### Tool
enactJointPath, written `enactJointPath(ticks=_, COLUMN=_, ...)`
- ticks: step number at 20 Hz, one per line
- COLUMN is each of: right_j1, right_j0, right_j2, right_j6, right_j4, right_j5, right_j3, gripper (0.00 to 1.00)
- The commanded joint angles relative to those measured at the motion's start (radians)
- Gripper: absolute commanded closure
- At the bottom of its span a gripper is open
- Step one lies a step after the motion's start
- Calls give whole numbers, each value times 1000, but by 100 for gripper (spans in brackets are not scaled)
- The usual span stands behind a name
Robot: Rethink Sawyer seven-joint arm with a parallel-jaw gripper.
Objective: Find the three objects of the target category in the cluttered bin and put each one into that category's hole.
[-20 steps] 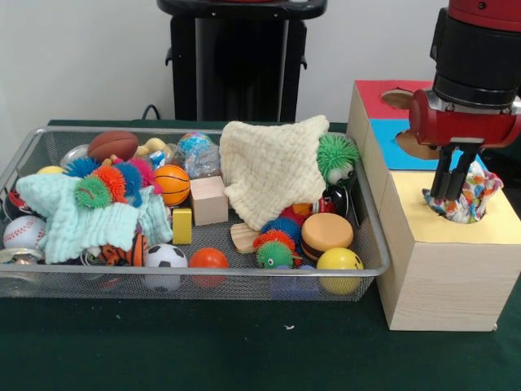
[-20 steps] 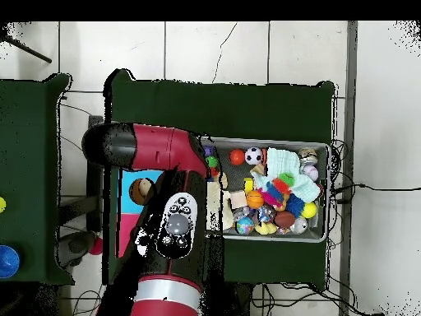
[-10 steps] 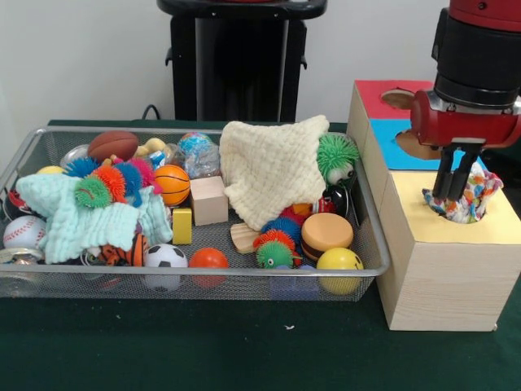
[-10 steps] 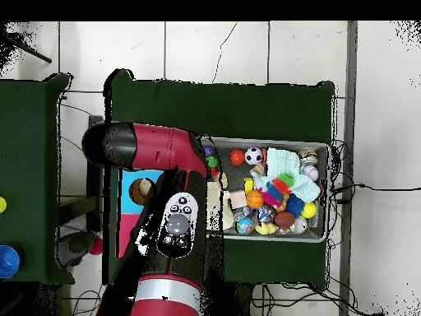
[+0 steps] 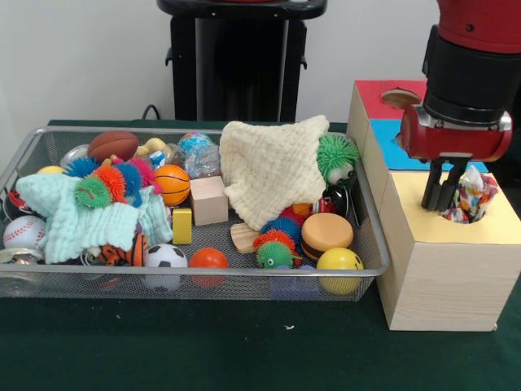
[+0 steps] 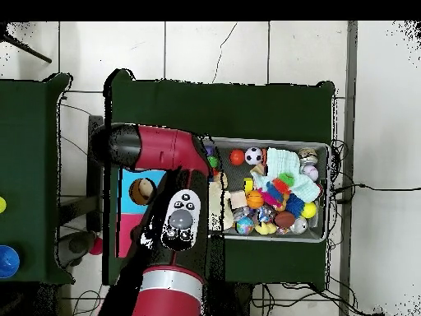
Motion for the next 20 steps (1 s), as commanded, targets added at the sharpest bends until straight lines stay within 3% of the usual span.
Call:
enactJointPath(ticks=1, right_j1=65, right_j0=-44, right_j2=94, right_j6=174, right_j4=7, right_j5=-44, right_j3=87, gripper=100)
enactJointPath(ticks=14, right_j1=63, right_j0=-50, right_j2=104, right_j6=178, right_j4=11, right_j5=-53, right_j3=92, gripper=100)
enactJointPath(ticks=16, right_j1=44, right_j0=-46, right_j2=96, right_j6=188, right_j4=21, right_j5=6, right_j3=78, gripper=100)
enactJointPath(ticks=20, right_j1=-5, right_j0=-23, right_j2=49, right_j6=242, right_j4=33, right_j5=185, right_j3=-22, gripper=100)
